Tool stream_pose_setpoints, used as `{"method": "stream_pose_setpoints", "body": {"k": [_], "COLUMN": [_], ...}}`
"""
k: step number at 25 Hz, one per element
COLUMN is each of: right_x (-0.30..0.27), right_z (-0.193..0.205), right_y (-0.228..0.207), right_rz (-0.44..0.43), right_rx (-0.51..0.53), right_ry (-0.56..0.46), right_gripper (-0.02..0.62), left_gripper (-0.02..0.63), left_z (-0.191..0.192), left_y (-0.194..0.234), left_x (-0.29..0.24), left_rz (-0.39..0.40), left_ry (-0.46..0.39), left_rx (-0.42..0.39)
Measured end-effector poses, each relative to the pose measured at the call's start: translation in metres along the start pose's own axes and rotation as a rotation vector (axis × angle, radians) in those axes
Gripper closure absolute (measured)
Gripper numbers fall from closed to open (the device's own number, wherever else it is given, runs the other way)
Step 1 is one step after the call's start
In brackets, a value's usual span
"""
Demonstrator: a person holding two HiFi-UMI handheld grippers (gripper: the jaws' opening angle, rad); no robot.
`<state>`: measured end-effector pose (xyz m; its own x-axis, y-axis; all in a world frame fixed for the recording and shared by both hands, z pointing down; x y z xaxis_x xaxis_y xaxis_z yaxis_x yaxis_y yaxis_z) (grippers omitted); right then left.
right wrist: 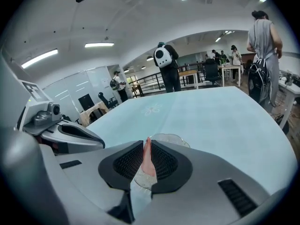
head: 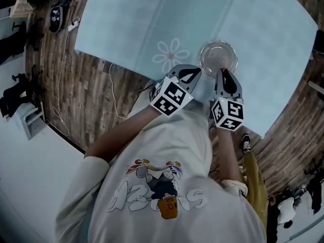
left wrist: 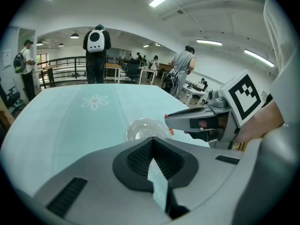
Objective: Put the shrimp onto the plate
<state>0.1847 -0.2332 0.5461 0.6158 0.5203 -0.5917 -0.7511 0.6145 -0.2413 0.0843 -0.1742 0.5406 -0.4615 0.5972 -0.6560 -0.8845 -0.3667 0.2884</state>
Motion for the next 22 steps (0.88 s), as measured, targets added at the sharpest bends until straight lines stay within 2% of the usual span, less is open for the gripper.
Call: {"method": "stream_pose_setpoints", "body": {"k": [8,12,16,22], "right_x": [-0.032,-0.044,-0.045,-0.032], "right_z": [0.024,0.032,0.026,0.038], "right_y": [-0.010,-0.016,-0.019,-0.020], "right_rz": [-0.043,-0.066,-0.040,0.001], "right_rx": [0.005,-0.023,-0.038,-0.078], "right_ry": [0.061,0.079,0.061,0.023], "right_gripper": [0.528,0.526,0.525,0.525], "left_gripper": [0.603,0.603,0.603,0.603], "left_z": [0.015,0.019,0.017,0.035], "left_y": [-0.002,-0.006,-0.003,-0.007], "left_x": [-0.022,-0.023,-0.016,-0.013], "left_rz": [-0.017,-0.024,-0.028,0.014], "left_ry": [0.012,0.021,0.032,0.063], "left_rx": [0.041,0.032,0.018,-0.036]}}
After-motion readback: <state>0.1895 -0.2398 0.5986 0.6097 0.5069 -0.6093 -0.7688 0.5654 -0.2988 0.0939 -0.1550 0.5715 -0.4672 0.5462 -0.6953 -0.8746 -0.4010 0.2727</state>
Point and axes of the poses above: the fingertips, and each gripper's own axes: x backward along the fingers, y to its left, z out of its underside, the point moved 4 cm from there along x, backward along the fingers, and after that the axes turned 3 degrees about x, right-handed, at the moved point
